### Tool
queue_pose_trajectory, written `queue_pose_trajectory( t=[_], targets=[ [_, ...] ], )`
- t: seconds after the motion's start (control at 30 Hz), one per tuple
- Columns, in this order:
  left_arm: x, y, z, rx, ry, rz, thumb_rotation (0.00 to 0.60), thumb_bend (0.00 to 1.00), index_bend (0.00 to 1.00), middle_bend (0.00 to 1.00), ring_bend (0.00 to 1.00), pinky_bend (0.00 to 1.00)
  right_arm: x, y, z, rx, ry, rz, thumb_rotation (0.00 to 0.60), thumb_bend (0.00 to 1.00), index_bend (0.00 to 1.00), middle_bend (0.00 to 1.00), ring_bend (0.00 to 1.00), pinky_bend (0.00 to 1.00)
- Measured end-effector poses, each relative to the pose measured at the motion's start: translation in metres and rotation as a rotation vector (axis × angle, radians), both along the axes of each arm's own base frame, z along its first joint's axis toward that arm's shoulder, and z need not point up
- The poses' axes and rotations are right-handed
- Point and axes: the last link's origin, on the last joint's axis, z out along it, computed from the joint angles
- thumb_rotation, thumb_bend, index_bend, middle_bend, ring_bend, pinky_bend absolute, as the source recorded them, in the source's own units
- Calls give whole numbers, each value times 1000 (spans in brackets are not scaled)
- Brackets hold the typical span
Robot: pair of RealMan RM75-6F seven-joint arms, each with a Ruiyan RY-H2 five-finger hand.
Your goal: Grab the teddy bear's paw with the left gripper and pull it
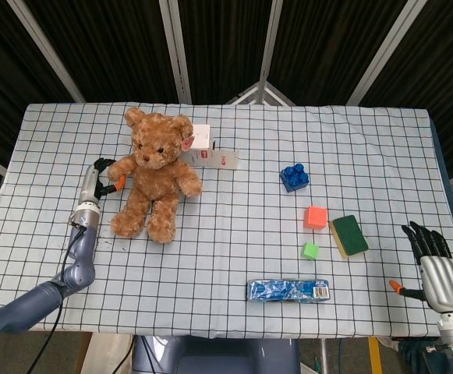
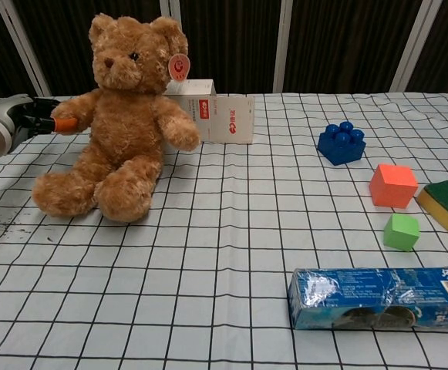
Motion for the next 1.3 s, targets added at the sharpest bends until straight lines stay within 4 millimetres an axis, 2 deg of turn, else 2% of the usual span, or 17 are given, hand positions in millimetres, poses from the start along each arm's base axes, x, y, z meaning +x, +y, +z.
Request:
queue_pose_trajectory(
  t=[0.33, 0.6, 0.77, 0.87, 1.1, 1.3],
  targets=[
    [14, 4, 5, 49, 0, -28, 600, 582, 455, 306, 0, 0, 0, -1, -2, 9, 4, -8, 600, 113, 16, 0, 0, 0],
    [21, 4, 9, 70, 7, -46, 600, 462, 409, 283, 0, 0, -1, -1, -3, 13, 6, -18, 600, 114, 16, 0, 0, 0],
    [21, 3, 9, 56, 3, -51, 600, 438, 367, 269, 0, 0, -1, -1, -4, 17, 8, -20, 600, 113, 16, 0, 0, 0],
    [17, 2, 8, 42, 13, -48, 600, 469, 383, 272, 0, 0, -1, -1, -4, 17, 8, -23, 600, 113, 16, 0, 0, 0],
    [0, 0, 5, 23, 48, -11, 600, 618, 461, 286, 0, 0, 0, -1, -3, 15, 7, -22, 600, 113, 16, 0, 0, 0],
    [-5, 3, 1, 19, 70, 14, 600, 660, 535, 314, 0, 0, 0, -1, -4, 18, 7, -24, 600, 114, 16, 0, 0, 0]
  ],
)
